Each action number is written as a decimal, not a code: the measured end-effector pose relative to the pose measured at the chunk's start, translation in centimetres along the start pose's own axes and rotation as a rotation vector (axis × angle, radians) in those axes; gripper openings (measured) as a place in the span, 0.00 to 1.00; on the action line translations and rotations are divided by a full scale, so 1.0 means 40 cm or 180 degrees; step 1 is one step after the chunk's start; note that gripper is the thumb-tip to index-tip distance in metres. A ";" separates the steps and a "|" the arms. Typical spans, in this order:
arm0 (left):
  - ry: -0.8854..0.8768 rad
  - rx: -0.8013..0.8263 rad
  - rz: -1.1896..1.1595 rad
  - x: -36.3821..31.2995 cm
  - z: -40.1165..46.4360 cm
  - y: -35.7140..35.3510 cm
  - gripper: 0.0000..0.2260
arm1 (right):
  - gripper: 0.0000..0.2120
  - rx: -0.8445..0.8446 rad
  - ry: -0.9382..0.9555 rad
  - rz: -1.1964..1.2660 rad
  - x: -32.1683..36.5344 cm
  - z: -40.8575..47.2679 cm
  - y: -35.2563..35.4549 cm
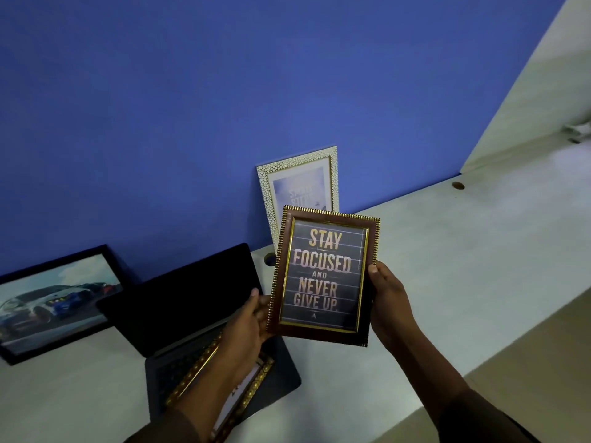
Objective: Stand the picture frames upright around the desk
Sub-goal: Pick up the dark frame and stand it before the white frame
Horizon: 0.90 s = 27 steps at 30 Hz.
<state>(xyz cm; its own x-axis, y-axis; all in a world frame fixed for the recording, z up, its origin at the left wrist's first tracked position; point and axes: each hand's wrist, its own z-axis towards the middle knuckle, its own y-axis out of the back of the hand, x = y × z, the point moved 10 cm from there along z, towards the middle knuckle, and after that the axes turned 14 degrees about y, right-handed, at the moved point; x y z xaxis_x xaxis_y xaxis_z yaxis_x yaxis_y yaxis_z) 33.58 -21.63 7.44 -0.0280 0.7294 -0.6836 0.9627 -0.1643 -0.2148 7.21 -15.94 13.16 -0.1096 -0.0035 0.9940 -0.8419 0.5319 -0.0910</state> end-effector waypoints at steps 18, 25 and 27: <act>0.0425 0.0431 0.0251 -0.036 0.083 -0.123 0.27 | 0.17 0.0301 0.0237 -0.0318 -0.007 -0.001 0.013; 0.0670 0.0504 -0.0124 -0.040 0.184 -0.205 0.36 | 0.17 0.0589 -0.0066 -0.0297 -0.073 0.122 0.048; 0.0722 0.0510 -0.0162 -0.037 0.216 -0.232 0.35 | 0.17 0.0644 -0.0151 -0.0269 -0.094 0.168 0.064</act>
<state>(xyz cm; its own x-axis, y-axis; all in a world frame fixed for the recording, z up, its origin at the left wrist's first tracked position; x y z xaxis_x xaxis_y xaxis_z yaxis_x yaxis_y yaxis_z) 22.36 -26.94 4.42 0.0030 0.8664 -0.4993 0.9064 -0.2134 -0.3647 1.90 -20.23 8.80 -0.0550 -0.0833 0.9950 -0.9375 0.3473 -0.0228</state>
